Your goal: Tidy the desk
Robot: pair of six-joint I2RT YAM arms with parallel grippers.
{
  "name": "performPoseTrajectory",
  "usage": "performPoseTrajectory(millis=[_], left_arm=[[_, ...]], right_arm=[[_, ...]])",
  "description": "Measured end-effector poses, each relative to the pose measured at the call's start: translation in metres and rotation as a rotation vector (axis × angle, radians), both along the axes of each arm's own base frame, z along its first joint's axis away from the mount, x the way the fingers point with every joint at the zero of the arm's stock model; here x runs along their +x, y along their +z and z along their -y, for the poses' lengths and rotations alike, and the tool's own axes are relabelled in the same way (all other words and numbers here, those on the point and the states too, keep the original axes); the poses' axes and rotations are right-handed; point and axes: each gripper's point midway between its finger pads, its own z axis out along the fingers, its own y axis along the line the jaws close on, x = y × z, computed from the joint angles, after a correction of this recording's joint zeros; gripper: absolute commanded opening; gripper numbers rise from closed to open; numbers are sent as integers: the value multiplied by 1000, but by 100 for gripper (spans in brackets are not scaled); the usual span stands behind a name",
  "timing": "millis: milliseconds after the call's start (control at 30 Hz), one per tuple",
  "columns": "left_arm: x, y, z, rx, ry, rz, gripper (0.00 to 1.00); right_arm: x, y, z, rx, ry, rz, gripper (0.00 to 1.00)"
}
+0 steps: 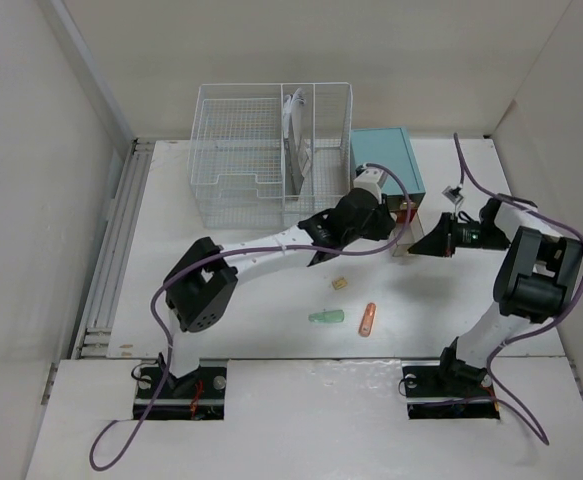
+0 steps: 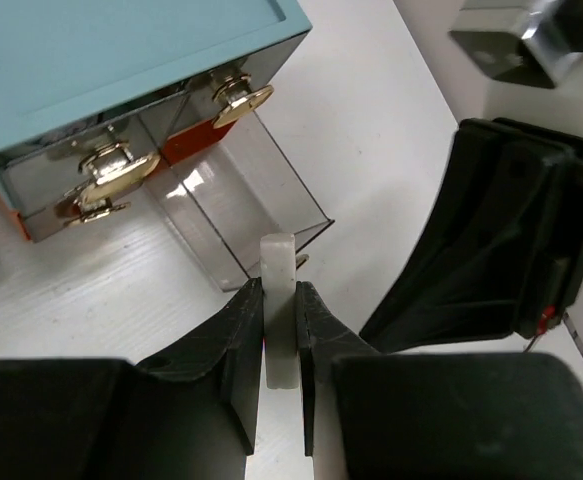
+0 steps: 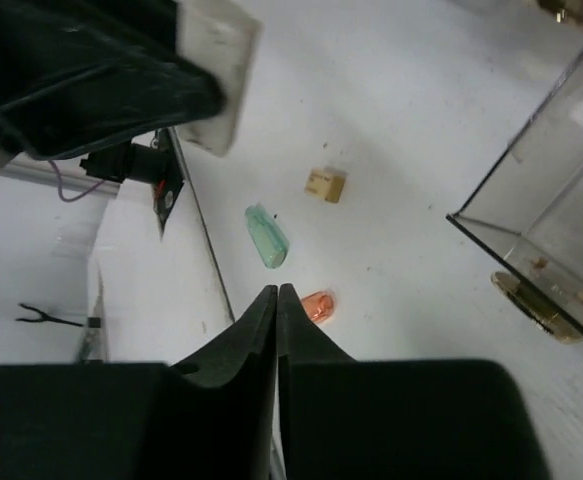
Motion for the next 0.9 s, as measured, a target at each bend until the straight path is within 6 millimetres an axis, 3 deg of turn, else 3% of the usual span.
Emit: performPoseTrajectory(millis=[400,700,733,867,900], left_arm=[[32,-17,47,-32,-122,-8,0],[32,-62,58,7,-202,-70,0],[33,-64,59,9,-209,-74,6],[42,-71,66,1,-230,-80,12],[45,-72,67,-3,-232,-80,26]], right_arm=[[21,70,21,-108,-35,394,0],[22,98,36,-361,-177,569,0],[21,105,38,-394,-206,604,0],[22,138,44,-481,-293,743,0],[23,143,45,-490,-306,762,0]])
